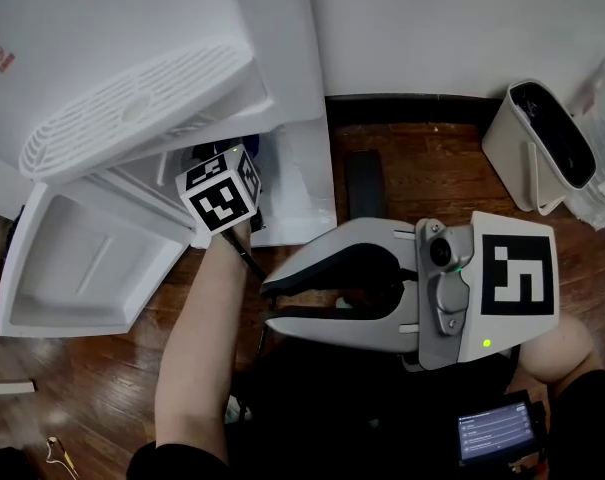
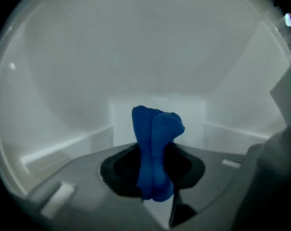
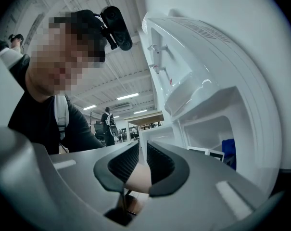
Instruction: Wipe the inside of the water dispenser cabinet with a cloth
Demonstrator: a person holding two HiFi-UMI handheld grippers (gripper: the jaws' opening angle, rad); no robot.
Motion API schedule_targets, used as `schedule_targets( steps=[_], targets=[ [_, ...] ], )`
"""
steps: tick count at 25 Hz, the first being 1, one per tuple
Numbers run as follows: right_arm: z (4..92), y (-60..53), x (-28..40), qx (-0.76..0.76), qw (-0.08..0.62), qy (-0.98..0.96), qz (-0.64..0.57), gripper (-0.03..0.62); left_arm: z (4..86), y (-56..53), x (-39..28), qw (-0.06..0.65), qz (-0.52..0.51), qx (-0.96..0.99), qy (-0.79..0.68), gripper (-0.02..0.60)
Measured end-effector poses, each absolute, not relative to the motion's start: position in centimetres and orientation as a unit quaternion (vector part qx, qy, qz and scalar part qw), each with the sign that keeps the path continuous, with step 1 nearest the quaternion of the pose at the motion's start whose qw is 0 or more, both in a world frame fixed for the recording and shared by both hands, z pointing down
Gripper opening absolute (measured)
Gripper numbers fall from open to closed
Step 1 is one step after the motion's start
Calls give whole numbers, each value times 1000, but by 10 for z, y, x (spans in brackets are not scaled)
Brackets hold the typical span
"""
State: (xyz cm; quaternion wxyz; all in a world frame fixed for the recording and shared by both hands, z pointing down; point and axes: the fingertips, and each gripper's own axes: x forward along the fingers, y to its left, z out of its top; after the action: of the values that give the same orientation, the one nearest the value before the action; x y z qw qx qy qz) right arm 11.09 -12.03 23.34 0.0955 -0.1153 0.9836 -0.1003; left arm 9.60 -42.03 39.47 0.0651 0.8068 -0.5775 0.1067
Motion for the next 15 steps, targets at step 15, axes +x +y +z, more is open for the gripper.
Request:
schedule_targets(
  steps=[15],
  targets=[
    [236,-120,110,-110,93,984,-105,55,427,-411,130,113,74,865,-483,117]
  ],
)
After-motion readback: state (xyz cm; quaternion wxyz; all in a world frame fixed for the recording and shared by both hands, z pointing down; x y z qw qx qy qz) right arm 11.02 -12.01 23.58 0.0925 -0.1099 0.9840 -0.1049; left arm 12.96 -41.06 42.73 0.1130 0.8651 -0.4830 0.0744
